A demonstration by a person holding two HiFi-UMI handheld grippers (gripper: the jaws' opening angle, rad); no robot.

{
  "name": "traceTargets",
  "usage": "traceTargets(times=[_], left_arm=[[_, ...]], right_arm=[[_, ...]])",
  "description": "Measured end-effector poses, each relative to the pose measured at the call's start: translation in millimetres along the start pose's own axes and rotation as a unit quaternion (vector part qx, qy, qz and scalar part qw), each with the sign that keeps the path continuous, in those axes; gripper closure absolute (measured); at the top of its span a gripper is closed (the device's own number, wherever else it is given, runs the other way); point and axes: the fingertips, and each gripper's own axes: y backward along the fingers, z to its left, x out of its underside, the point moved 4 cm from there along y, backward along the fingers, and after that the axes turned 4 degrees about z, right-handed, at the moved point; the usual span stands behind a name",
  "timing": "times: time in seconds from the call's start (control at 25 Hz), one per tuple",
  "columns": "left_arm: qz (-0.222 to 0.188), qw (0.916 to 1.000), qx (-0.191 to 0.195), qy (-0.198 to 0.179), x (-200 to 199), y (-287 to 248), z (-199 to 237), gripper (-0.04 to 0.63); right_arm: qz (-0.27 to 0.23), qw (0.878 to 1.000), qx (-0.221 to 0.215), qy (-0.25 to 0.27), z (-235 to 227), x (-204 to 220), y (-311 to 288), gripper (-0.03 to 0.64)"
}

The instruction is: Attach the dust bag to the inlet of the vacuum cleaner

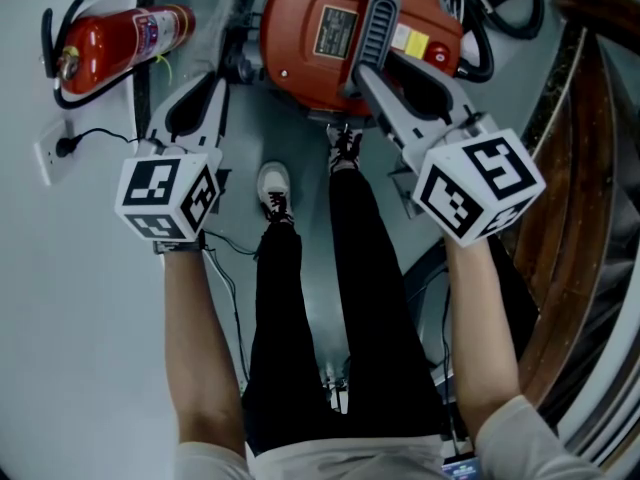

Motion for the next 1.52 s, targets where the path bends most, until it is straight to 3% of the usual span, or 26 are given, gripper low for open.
traceTargets(times=[1.24, 1.52], left_arm=[[0.016, 0.9987, 0.044, -0.017, 0.5, -2.9, -9.5, 0.554], [0.023, 0.9974, 0.058, -0.035, 0.2, -2.9, -9.9, 0.552]], right_arm=[[-0.002, 1.000, 0.001, -0.001, 0.3, 0.1, 0.5, 0.489], [-0.003, 1.000, -0.002, 0.000, 0.7, 0.1, -0.2, 0.489]])
